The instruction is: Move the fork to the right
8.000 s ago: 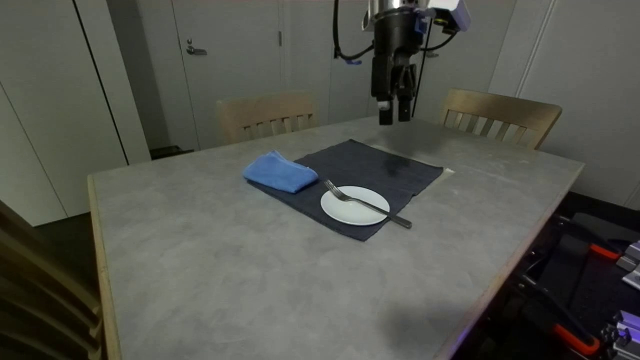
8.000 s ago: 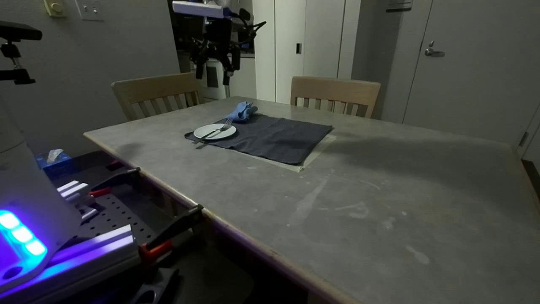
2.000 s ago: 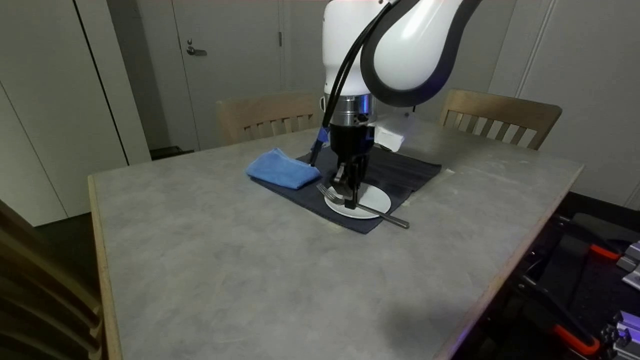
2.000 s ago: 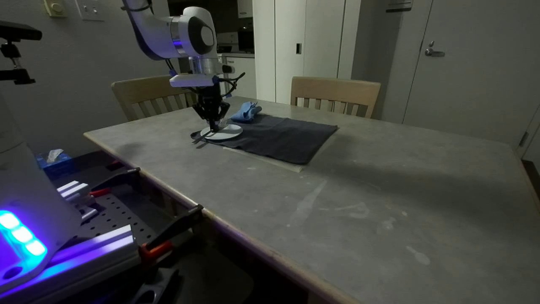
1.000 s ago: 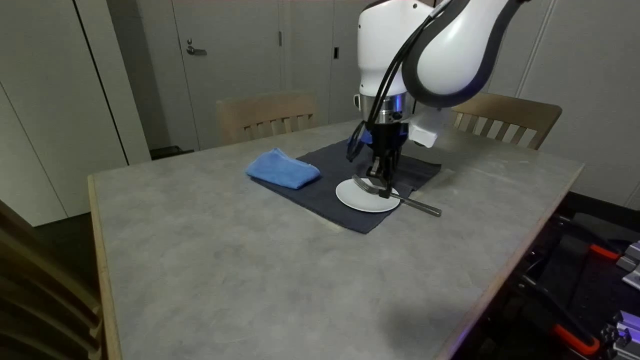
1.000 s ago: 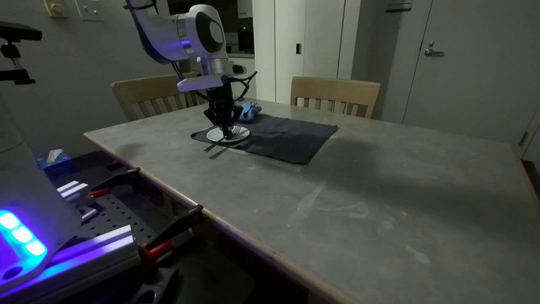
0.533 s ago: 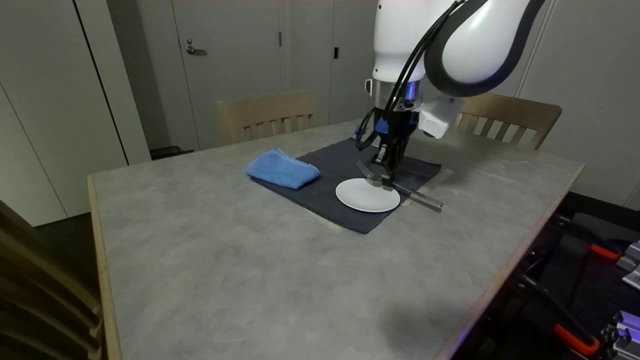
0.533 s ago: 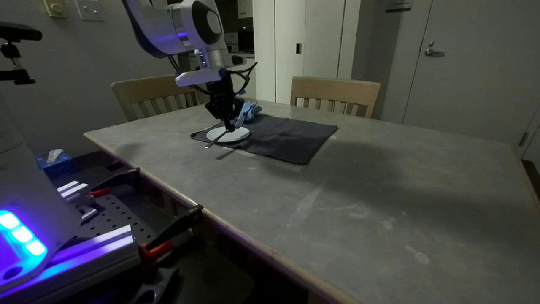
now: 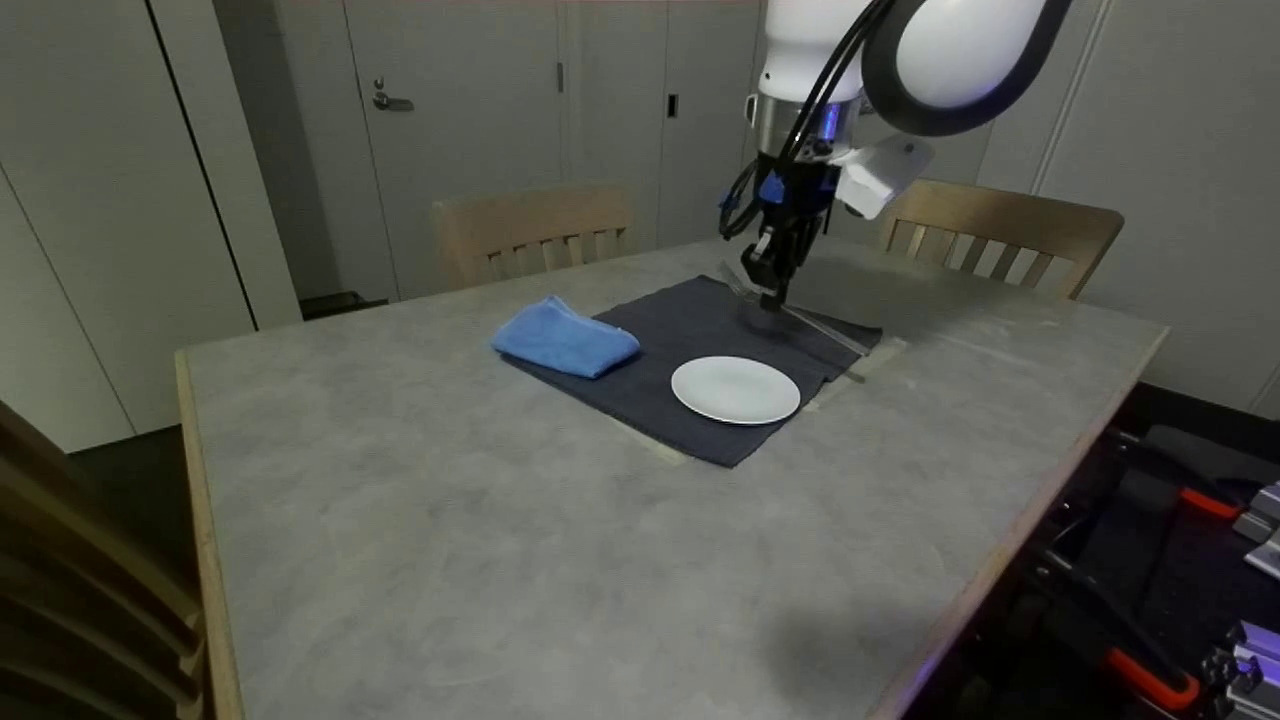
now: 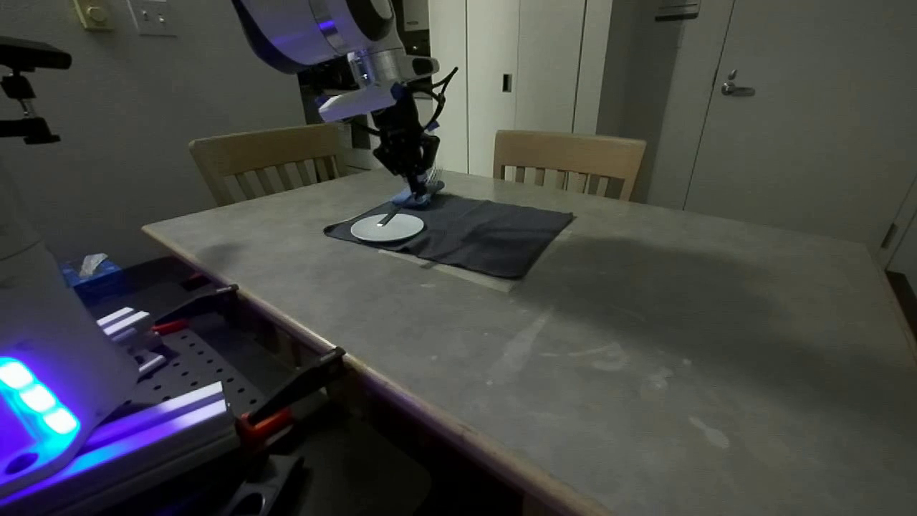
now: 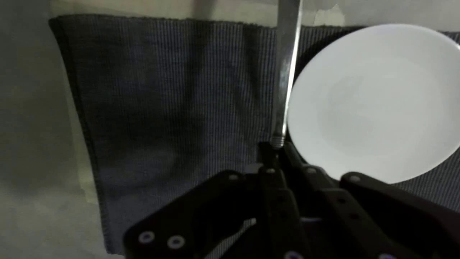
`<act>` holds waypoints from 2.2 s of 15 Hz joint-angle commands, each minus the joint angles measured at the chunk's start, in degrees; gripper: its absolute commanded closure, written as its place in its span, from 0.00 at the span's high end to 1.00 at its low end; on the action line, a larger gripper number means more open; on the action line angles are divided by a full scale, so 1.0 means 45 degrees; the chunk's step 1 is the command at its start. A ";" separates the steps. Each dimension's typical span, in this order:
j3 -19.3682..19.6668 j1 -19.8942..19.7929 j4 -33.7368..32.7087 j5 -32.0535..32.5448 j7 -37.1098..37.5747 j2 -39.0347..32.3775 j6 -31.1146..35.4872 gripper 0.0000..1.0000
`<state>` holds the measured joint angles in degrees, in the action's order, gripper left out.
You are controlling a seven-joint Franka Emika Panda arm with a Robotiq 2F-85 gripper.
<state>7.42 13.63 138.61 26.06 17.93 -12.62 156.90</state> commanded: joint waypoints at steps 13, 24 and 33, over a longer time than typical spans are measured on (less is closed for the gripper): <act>-0.0380 -0.1339 -0.4728 -0.1522 -0.1497 -0.3847 -0.2545 0.02; -0.0593 -0.1567 -0.3321 -0.2235 -0.2825 -0.3291 -0.2280 0.45; -0.0717 -0.1008 0.0618 -0.1028 -0.1591 0.0935 -0.3038 1.00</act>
<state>5.27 9.60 135.46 20.03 9.50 -14.69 145.24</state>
